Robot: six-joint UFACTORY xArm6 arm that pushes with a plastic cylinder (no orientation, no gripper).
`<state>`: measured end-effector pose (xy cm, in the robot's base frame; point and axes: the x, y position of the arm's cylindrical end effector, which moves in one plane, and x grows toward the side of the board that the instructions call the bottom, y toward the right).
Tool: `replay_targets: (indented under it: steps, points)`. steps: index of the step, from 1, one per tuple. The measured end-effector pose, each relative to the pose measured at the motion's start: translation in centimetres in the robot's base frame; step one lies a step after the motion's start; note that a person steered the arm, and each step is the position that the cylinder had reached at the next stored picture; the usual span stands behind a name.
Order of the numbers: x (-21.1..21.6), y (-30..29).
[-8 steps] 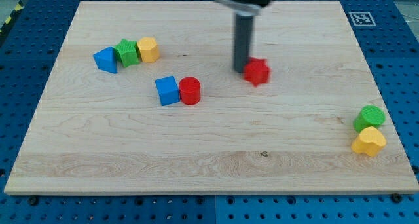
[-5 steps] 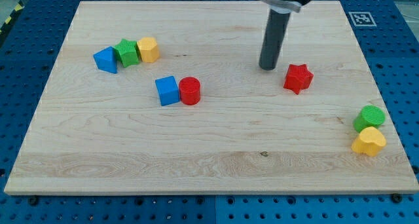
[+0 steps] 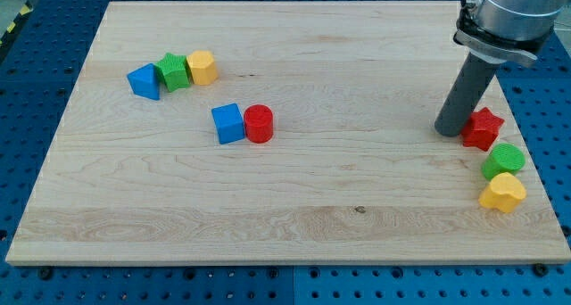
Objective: Move the red star into a green circle
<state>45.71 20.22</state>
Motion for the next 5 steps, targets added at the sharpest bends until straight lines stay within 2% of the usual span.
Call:
replay_targets:
  steps: [3, 4, 5]
  points:
    - [-2.3, 0.0]
    - [-2.1, 1.1]
    - [0.5, 2.7]
